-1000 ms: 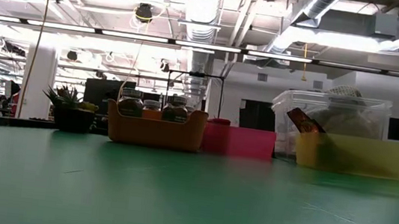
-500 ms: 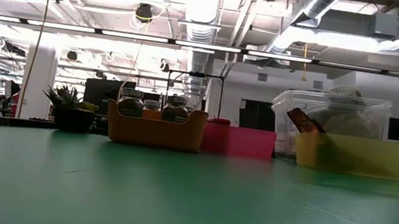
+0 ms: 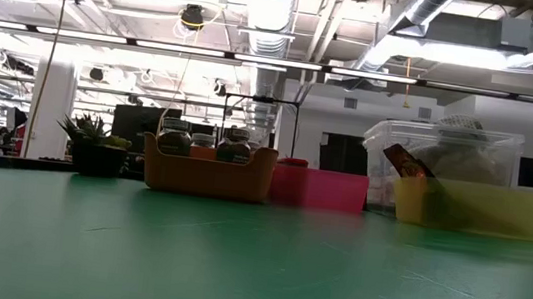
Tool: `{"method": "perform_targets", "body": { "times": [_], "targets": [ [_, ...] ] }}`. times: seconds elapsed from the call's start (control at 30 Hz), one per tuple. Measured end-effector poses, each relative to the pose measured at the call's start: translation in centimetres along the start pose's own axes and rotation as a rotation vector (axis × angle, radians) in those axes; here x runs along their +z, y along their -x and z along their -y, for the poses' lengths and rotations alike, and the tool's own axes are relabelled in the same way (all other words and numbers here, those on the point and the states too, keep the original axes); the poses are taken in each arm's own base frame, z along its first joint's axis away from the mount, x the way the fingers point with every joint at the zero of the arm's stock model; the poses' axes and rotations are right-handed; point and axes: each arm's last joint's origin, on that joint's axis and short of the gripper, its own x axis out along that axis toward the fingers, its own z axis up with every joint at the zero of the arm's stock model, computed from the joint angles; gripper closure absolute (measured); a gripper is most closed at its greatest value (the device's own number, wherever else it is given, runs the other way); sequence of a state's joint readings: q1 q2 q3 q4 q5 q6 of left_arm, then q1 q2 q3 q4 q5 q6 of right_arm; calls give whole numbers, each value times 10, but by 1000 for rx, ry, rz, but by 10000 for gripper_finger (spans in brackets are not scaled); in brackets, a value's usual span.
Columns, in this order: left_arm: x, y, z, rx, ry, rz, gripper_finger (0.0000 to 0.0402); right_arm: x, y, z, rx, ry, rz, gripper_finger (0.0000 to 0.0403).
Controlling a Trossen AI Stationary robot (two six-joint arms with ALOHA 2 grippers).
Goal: Sort spices by type
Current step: Put the red seasoning can into the pink bin
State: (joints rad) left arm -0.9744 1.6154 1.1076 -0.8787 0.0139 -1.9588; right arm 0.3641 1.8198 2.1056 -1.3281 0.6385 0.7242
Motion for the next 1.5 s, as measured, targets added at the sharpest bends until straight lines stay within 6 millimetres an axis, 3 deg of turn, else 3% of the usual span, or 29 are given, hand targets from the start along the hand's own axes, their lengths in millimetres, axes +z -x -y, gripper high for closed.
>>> {"method": "perform_targets", "body": {
  "times": [0.17,0.4,0.7,0.87,1.07,1.27,1.5],
  "targets": [
    [7,0,3,0,-56,2,197,0,0,0,0,0,0,111],
    [44,1,14,-11,-167,24,199,2,-2,2,-5,20,0,111],
    [149,9,20,-8,-315,91,198,0,-3,8,-22,53,-46,111],
    [205,16,8,4,-348,128,191,-10,8,20,-77,54,-134,111],
    [255,24,-11,-4,-374,179,191,-13,26,28,-62,25,-127,111],
    [280,27,-23,-36,-375,182,184,-11,31,35,-77,-19,-97,111],
    [285,32,-21,-57,-417,195,124,-7,27,40,-96,-25,-96,111]
  ]
}}
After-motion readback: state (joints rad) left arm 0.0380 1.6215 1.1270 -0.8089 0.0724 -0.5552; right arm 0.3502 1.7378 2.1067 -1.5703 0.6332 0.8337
